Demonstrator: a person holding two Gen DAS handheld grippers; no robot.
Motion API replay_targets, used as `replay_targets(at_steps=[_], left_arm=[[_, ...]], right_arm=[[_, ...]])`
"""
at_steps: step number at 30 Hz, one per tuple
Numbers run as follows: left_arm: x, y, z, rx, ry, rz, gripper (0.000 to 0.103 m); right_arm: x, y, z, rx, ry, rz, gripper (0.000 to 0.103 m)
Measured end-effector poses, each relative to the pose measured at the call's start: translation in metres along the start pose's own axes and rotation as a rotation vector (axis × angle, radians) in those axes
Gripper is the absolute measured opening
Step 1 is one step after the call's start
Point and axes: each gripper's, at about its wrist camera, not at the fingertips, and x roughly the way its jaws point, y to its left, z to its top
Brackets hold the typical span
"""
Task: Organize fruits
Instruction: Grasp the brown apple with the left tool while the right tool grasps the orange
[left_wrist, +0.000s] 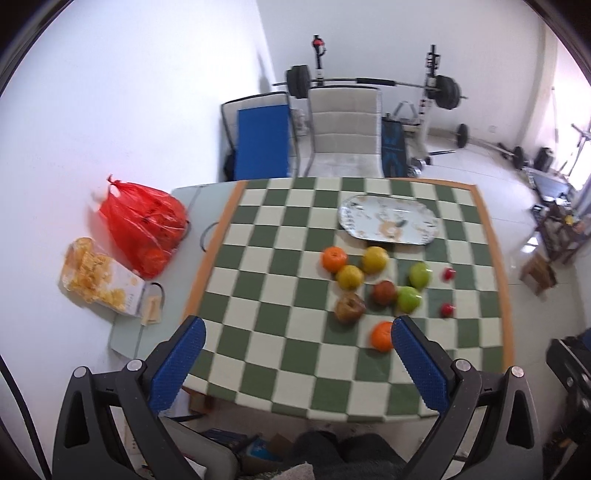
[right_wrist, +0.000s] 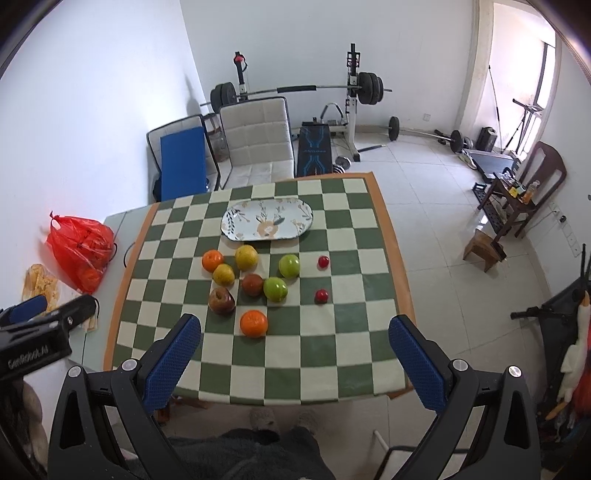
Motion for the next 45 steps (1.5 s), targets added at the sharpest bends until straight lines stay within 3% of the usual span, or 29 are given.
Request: replay_targets(at_steps=[5,10,18,25,28,29,36,43,45], left_arm=[[0.077,0.004,-0.003,0.002,0.096,0.085,0.103],[0.155,0.012,-0.008,0.004,0.249,0.078,0.103],[0.263,0.002,-0.009,0.032,0.492,-0.027,0.102],[0.326,-0.021,-0.001,0.018,0.659,-0.193,0.102],[0.347,-0.035,-0.001,-0.005,0.727,-0.265,0.102],[0.352,-0.040,-0.002,-0.002,0.741,-0.269,0.102],[0.369,-0.094,-0.015,0.211,0.745,-0.269,0.102],[0.377,-0.126,-0.027,0.396,0.687,-0.249,0.101],[0.378,-0.128,-0.031,0.422,0.681,-0.252,0.085]], right_arm=[[0.071,-0.004,0.013,-0.007,0.070,0.091,0.103],[0.177,0.010,0.002,-0.023,0.238,0.163,0.103],[0.350,0.039,-0.043,0.037,0.463,0.183,0.096],[0.446,0.071,-0.071,0.074,0.620,0.121,0.086],[0.469,0.076,-0.083,0.073,0.666,0.077,0.075],[0.473,0.075,-0.086,0.070,0.672,0.059,0.068],[0.472,0.034,-0.104,0.182,0.705,0.040,0.067],[0.477,0.010,-0.116,0.255,0.725,0.043,0.068],[0.480,0.008,-0.117,0.262,0.727,0.039,0.068]])
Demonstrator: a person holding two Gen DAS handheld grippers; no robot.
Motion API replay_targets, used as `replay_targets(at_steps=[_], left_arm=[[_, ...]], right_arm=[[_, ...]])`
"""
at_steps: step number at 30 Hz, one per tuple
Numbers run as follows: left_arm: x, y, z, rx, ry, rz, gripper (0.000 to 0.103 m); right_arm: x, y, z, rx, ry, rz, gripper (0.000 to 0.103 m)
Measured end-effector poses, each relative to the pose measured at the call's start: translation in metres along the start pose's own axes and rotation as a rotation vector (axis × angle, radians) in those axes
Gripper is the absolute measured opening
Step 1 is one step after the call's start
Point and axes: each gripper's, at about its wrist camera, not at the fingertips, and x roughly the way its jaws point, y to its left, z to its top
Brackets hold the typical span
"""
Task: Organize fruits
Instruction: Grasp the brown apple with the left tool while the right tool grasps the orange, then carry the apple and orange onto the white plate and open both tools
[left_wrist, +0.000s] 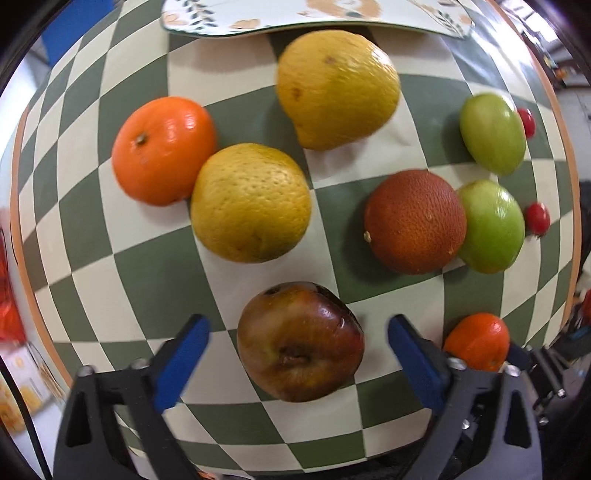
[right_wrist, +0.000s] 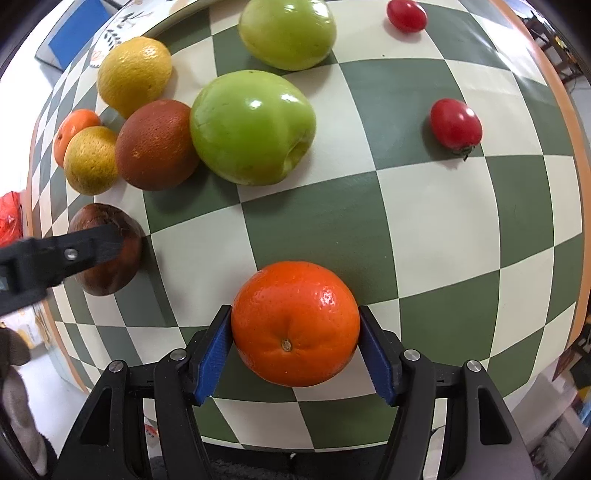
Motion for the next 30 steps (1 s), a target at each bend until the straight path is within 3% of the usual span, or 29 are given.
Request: replay_targets(at_steps=[3,4,12,17,20,25,30], left_arm=[[0.011,-0.005,-0.003,0.031,0.019,0.004,0.066],[0.015,-0.006,-0.004,0.038,0.022,-0.003,0.064],[0.026,-0.011,-0.021,0.044,-0.026,-0.002,0.064],[0.011,-0.025,-0.038,0.060,-0.086,0.014,0.064],[-0.008,-0.026,-0.047,0.034,-0.108,-0.037,0.064],[-0.063,-0.020,-0.045,-0.040,-0.178,-0.136,0.064],[-0.136,-0.006,0.013,-0.144,-0.265,-0.204,0.064]], right_arm=[[0.003,-0.003,-0.001,0.007,0.005,-0.005,0.069],[0.003,-0.004,-0.001,0.009,0.006,-0.007,0.069],[0.001,0.022,-0.001,-0.006,0.031,-0.052,0.069],[0.007,0.029,-0.008,-0.027,0.015,-0.060,0.067],[0.001,0.026,-0.015,-0.046,0.006,-0.049,0.066],[-0.037,0.017,-0.019,-0.055,-0.028,0.042,0.066],[-0.098,0.011,0.004,-0.118,-0.107,0.126,0.066]])
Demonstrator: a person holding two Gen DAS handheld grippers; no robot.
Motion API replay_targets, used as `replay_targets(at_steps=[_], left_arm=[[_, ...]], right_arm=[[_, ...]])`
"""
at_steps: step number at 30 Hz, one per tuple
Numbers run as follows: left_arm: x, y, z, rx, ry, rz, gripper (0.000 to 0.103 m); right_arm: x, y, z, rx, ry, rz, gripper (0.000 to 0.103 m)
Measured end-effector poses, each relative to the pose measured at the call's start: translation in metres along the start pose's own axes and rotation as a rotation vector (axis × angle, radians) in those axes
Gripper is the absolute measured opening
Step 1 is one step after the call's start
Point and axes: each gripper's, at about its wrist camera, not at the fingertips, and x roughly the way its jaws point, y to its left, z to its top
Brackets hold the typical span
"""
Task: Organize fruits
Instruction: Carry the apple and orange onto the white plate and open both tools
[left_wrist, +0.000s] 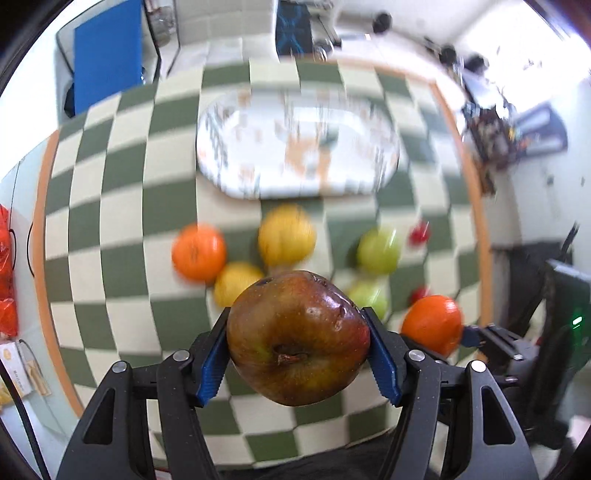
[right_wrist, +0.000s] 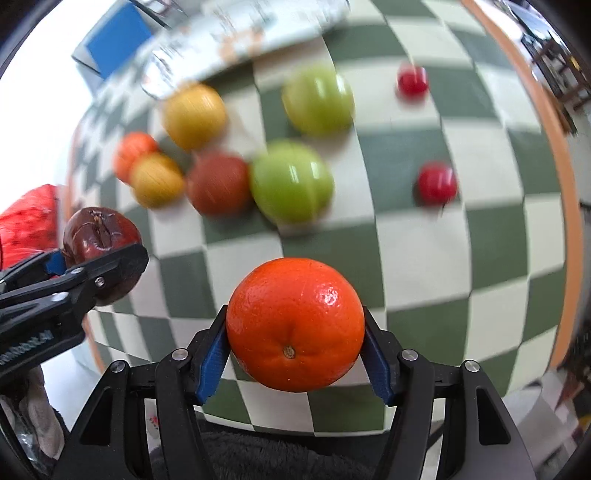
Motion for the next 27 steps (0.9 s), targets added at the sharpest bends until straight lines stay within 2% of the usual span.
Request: replay_targets(at_steps=[2,6,9,14,19,21,27], left_arm=[[-0.014,0.004,0.041,-0.054,-0.025,-0.017,0.064],[0.004,0.015,0.111,-0.115,-0.039,0.024,0.064],[0.035,0.028,0.158,-0.164,0.021,0.032,0.064],[0.079,0.050,0.204,-0.236,0.120,0.035,0.064],[0.104,0.062,0.215,-0.280,0.188,0.004,0.064],[0.112,0.064,0.217,-0.293,0.209,-0.005,0.064],[0.130,0.067,0.216,-0.325,0.266,-0.029,0.064]], right_arm=[[-0.020,0.003,0.027,-0.031,-0.029,0.025,0.066],[-0.052,0.004,0.106,-0.108,-0.104,0.034,0.066],[-0.045,0.012,0.175,-0.157,-0.140,-0.004,0.066],[-0.006,0.032,0.270,-0.217,-0.103,-0.045,0.066],[0.031,0.047,0.323,-0.276,-0.010,-0.094,0.066],[0.042,0.048,0.332,-0.299,0.006,-0.126,0.066],[0.059,0.049,0.348,-0.325,0.054,-0.145,0.066]])
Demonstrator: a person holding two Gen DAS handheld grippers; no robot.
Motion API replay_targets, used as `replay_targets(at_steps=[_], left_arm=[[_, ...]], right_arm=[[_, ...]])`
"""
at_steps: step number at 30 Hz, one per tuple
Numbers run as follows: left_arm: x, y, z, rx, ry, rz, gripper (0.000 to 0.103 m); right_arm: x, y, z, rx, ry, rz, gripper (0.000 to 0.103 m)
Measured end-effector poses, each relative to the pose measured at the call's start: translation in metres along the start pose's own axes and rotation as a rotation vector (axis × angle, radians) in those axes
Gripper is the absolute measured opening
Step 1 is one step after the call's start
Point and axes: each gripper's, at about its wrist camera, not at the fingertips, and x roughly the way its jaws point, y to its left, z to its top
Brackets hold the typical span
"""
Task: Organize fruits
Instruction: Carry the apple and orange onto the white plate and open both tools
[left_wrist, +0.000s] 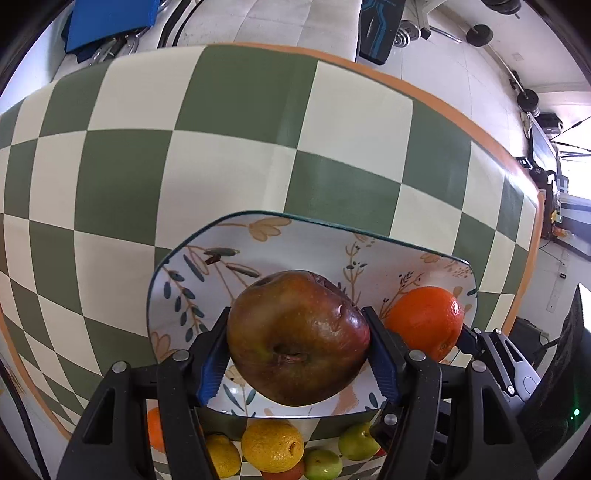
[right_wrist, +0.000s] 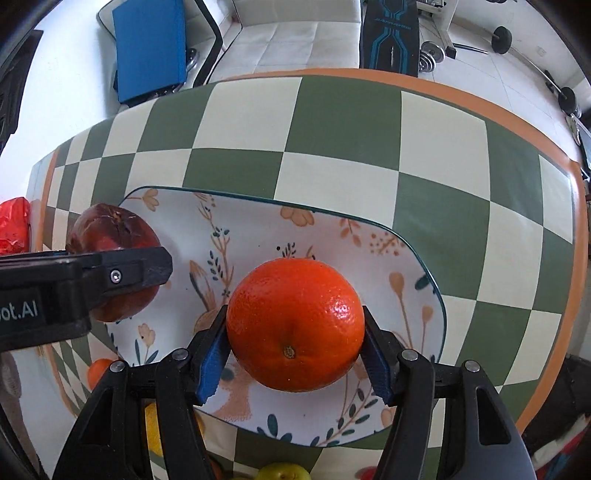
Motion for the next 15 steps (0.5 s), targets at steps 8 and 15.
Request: replay_targets(at_steps=[8,15], left_arm=[[0.002,0.001,-0.002,-0.009,-0.019,0.015,0.086],[-0.024,-0.001,-0.017,0.032,-0.103,0.073,0.088]], right_arm=[[0.008,-0.002,0.000,-0.001,0.028,0.013,0.071],[-0.011,-0.011,-0.003,0.033,-0.017,0.006,0.092]])
